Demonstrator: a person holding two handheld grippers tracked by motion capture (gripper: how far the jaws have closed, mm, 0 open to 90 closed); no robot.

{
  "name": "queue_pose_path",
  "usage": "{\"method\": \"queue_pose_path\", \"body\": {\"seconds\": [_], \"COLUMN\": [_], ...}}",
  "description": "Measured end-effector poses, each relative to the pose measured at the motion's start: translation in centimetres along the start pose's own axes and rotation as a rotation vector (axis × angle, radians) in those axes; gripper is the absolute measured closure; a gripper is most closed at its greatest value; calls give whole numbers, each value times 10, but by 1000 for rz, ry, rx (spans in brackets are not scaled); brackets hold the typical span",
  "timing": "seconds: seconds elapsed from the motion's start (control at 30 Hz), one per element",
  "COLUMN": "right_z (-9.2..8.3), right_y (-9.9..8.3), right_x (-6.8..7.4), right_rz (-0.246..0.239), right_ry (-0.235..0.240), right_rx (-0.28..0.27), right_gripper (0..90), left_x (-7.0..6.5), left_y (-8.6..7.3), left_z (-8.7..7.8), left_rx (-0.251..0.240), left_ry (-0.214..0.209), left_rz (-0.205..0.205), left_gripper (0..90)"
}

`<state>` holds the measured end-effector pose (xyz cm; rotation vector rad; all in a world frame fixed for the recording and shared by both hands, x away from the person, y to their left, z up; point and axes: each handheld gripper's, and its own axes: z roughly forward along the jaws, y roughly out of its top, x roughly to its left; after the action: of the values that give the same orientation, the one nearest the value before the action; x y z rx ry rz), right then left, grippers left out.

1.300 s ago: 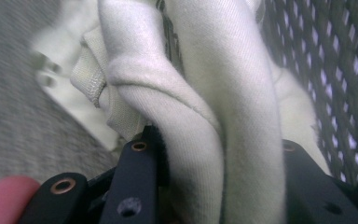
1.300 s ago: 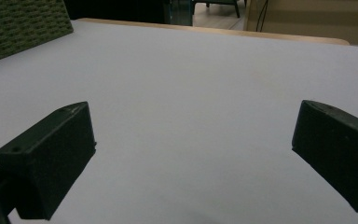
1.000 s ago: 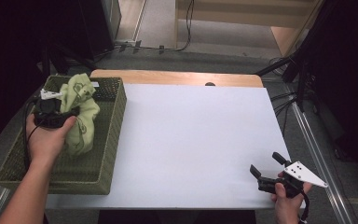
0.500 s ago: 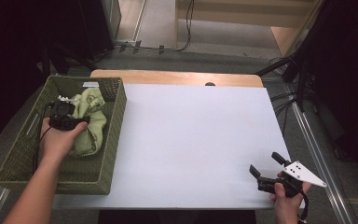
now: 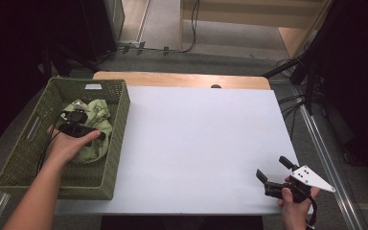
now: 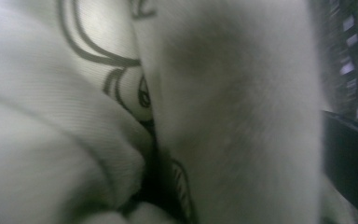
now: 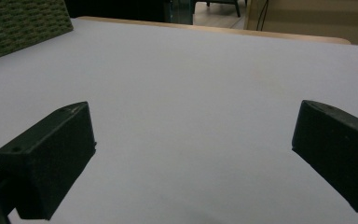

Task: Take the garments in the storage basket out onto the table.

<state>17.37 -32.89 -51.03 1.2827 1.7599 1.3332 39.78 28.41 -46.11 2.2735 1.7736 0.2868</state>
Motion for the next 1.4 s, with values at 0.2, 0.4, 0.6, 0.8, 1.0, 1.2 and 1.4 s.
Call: {"method": "queue_pose_path", "body": {"seconds": [0.2, 0.4, 0.6, 0.8, 1.0, 1.2, 1.4], "right_z": [0, 0, 1, 1, 1, 1, 1], "right_y": [0, 0, -1, -1, -1, -1, -1], "right_x": [0, 1, 0, 0, 0, 0, 0], "right_rz": [-2, -1, 1, 2, 2, 3, 2], "right_ry": [0, 0, -2, -1, -1, -1, -2], "right_rx": [2, 3, 6, 5, 5, 6, 7], "right_gripper": [0, 0, 0, 0, 0, 0, 0], "left_x": [-6, -1, 1, 3, 5, 8, 10], "left_y": [-3, -5, -6, -6, -6, -7, -7], "left_z": [2, -6, -8, -11, -16, -22, -32], "left_rx": [34, -4, -19, -56, -100, -165, -264], "left_ry": [58, 43, 39, 28, 14, 6, 1], "left_rz": [77, 96, 109, 80, 54, 20, -11], "left_gripper": [112, 461, 569, 592, 596, 597, 596]}}
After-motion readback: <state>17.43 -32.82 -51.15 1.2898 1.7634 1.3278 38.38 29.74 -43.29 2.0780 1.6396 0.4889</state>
